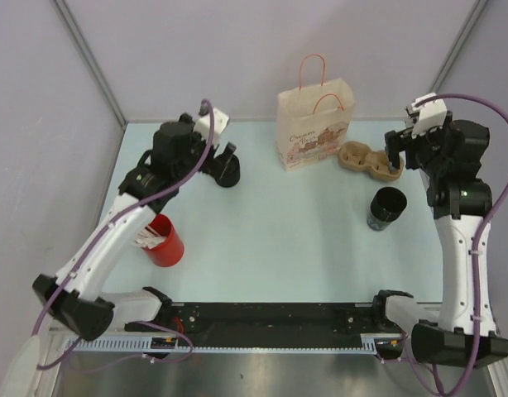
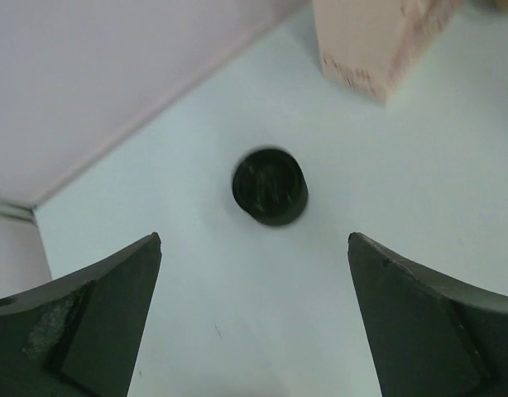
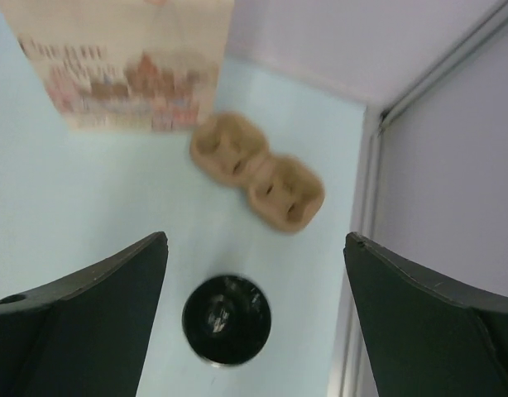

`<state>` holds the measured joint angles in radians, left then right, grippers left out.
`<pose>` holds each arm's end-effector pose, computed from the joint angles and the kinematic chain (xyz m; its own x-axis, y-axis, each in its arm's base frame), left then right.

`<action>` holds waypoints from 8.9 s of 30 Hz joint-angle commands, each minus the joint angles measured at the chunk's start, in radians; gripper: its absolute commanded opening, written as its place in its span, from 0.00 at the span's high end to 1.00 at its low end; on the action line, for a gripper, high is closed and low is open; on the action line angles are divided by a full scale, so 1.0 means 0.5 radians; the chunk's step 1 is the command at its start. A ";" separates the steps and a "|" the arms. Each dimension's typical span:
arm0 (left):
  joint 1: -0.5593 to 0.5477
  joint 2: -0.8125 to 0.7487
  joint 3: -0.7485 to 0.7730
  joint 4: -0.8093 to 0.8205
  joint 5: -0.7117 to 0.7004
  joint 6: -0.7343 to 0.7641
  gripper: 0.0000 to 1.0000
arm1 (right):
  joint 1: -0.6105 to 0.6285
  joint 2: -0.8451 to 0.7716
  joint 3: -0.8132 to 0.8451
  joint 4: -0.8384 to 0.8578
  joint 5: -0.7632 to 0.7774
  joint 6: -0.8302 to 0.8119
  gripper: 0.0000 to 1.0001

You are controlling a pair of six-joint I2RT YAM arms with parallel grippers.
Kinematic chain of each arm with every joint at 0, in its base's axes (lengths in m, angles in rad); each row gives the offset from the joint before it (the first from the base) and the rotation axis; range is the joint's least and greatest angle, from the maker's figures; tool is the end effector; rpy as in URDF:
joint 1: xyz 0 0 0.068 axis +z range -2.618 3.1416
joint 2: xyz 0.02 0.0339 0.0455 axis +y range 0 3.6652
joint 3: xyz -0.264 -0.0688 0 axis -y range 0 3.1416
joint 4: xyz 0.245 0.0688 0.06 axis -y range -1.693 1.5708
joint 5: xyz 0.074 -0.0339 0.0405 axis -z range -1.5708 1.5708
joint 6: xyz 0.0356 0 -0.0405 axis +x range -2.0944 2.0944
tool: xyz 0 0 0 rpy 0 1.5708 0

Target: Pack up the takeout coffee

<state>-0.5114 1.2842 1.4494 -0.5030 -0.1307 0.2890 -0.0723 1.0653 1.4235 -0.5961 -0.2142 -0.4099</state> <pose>0.2467 -0.1331 0.4300 -0.1693 0.4190 -0.8920 0.4447 0.8402 0.3103 0.2063 -0.0074 0.4609 -0.1616 -0.3787 -0.9113 -0.2179 0.9143 -0.3413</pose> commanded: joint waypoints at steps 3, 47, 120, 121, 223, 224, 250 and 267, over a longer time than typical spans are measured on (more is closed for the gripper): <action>0.038 -0.497 -0.542 0.000 0.243 0.072 0.01 | -0.220 0.143 -0.229 -0.458 -0.494 -0.067 0.15; 0.041 -0.261 -1.126 0.521 0.565 0.054 0.01 | 0.138 0.474 -0.491 -0.437 0.235 0.062 0.69; 0.041 -0.166 -1.150 0.570 0.580 0.039 0.01 | 0.138 0.385 -0.509 -0.446 0.315 0.044 1.00; 0.041 -0.163 -1.150 0.567 0.577 0.042 0.00 | 0.138 0.379 -0.509 -0.446 0.318 0.044 1.00; 0.041 -0.108 -1.123 0.583 0.528 0.051 0.00 | 0.948 -0.044 -0.537 0.017 1.674 -0.352 1.00; 0.041 -0.105 -1.126 0.576 0.528 0.048 0.01 | 0.964 -0.035 -0.537 0.023 1.692 -0.358 1.00; 0.050 -0.142 -1.116 0.579 0.353 0.091 0.01 | 1.458 0.504 -0.537 0.502 1.705 -0.435 1.00; 0.320 -0.185 -0.914 0.389 0.504 -0.007 0.00 | 1.657 1.020 -0.540 0.677 1.858 -0.404 1.00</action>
<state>-0.3782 1.2293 0.9409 -0.2871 0.0662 0.3180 0.7307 1.5425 1.1473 -0.3355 0.6460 -0.6182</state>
